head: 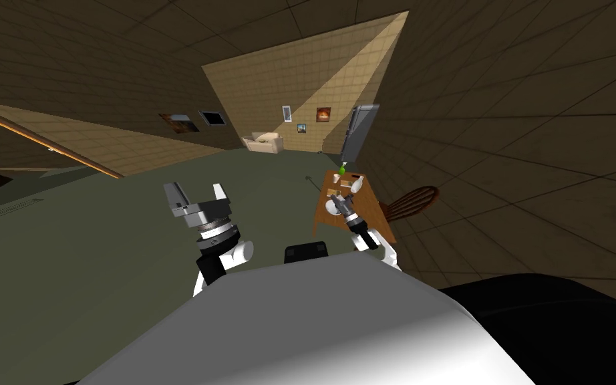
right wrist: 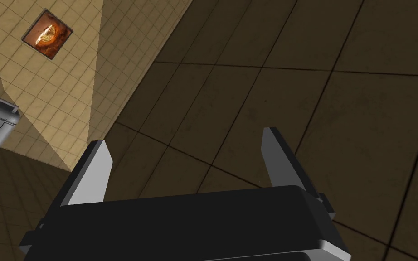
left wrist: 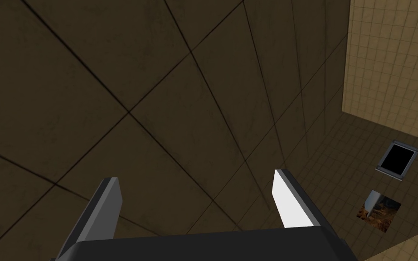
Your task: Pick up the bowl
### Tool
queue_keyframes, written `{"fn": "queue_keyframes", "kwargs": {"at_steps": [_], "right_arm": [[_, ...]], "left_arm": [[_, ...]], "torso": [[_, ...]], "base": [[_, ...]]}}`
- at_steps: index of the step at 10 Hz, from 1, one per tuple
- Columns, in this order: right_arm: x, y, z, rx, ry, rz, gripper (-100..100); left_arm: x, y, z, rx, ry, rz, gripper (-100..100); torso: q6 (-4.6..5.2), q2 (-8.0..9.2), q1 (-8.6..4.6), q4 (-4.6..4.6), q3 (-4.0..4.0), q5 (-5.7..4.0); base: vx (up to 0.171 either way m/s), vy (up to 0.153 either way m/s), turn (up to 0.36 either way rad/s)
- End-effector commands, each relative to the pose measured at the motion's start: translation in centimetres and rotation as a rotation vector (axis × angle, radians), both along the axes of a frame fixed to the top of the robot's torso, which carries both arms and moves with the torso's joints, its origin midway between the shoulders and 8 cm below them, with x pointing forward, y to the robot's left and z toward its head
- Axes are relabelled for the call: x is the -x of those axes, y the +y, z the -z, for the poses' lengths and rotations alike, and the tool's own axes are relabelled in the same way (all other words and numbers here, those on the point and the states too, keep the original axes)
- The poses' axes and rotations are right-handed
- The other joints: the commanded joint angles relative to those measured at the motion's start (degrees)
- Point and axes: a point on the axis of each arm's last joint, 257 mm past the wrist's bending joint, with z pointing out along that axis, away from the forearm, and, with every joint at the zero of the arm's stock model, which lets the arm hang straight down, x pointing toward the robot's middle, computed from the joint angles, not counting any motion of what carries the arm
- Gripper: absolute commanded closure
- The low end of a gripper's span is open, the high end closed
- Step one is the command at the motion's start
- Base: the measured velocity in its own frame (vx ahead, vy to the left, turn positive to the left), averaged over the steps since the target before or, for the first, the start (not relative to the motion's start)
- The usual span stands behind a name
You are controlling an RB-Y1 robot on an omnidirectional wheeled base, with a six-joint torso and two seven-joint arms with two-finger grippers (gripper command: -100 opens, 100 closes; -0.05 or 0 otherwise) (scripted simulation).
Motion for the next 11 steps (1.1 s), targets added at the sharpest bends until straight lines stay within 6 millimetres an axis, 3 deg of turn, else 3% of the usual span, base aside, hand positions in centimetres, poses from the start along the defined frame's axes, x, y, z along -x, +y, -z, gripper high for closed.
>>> {"fn": "queue_keyframes", "kwargs": {"at_steps": [1, 2, 3, 4, 6, 9, 11], "right_arm": [[0.1, 0.2, 2.3, 0.139, 0.016, -0.022, -100], [0.1, 0.0, 2.8, 0.156, 0.022, -0.016, -100], [0.1, -0.1, 4.6, 0.255, 0.037, -0.032, -100], [0.1, -0.1, 4.6, 0.260, 0.035, -0.031, -100], [0.3, -0.3, 7.8, 0.446, 0.053, -0.073, -100], [0.6, -1.0, 10.4, 0.580, 0.070, -0.092, -100], [1.4, -2.3, 14.0, 0.770, 0.092, -0.146, -100]], "left_arm": [[0.0, 0.0, 0.0, 0.000, 0.000, 0.000, 0], [0.0, 0.0, 0.0, 0.000, 0.000, 0.000, 0], [0.0, 0.0, 0.0, 0.000, 0.000, 0.000, 0], [0.0, 0.0, 0.0, 0.000, 0.000, 0.000, 0], [0.0, 0.0, 0.0, 0.000, 0.000, 0.000, 0], [0.0, 0.0, 0.0, 0.000, 0.000, 0.000, 0], [0.0, 0.0, 0.0, 0.000, 0.000, 0.000, 0]], "torso": [[0.00, 0.00, 0.00, 0.00, 0.00, 0.00], [0.00, -0.01, 0.03, 0.00, 0.00, 0.01], [0.02, -0.02, 0.03, 0.00, -0.01, 0.01], [0.01, -0.04, 0.02, -0.01, -0.02, 0.01], [0.01, -0.06, 0.03, -0.01, -0.03, 0.01], [0.01, -0.10, 0.06, -0.02, -0.06, 0.01], [0.01, -0.12, 0.03, -0.02, -0.07, 0.01]], "base": [[-0.015, 0.027, 0.084], [-0.010, 0.022, 0.019], [-0.004, 0.021, 0.046], [-0.001, 0.016, 0.025], [0.002, 0.030, 0.078], [0.009, 0.026, 0.036], [0.021, 0.032, 0.094]]}}
